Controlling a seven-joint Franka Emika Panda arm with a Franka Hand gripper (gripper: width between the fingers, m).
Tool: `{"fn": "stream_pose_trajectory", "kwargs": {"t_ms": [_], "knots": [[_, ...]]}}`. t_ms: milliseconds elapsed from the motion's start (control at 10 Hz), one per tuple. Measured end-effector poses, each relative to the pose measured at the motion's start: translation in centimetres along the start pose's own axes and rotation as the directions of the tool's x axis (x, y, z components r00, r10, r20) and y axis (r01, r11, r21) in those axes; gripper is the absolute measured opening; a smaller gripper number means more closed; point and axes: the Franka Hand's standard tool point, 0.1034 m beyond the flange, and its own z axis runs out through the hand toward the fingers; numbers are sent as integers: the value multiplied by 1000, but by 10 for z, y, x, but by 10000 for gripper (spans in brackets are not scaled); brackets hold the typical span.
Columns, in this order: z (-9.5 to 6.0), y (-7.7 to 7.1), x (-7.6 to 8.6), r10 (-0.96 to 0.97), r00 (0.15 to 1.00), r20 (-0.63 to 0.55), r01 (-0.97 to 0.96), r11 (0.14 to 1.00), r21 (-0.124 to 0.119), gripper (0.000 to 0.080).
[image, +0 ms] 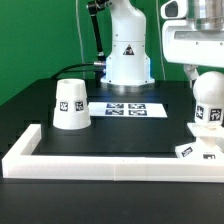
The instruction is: Assemble lamp
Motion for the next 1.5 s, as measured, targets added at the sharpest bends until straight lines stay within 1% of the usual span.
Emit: {"fn": "stream_pose_trajectory", "kwargs": {"t_ms": [100,200,300,400,500,600,1000,1100,1200,1300,1400,1500], "knots": [[0,2,1,-124,992,-2,124,992,-20,699],[-2,4,4,-275,962,-10,274,960,-55,699],[-2,5,6,-392,920,-14,390,918,-72,699],[-2,5,6,-489,872,-19,486,869,-96,699],[-2,3,5,-550,835,-22,545,832,-103,699],[-2,2,6,-647,763,-17,641,759,-113,699],[1,2,6,-830,558,-11,824,555,-115,699],[3,3,5,-878,479,-4,872,476,-116,699],[4,3,5,-908,420,4,902,416,-116,699],[4,5,5,-924,382,17,919,378,-114,699],[3,4,5,-952,305,27,947,300,-115,699],[3,4,5,-968,247,34,964,242,-113,699]]}}
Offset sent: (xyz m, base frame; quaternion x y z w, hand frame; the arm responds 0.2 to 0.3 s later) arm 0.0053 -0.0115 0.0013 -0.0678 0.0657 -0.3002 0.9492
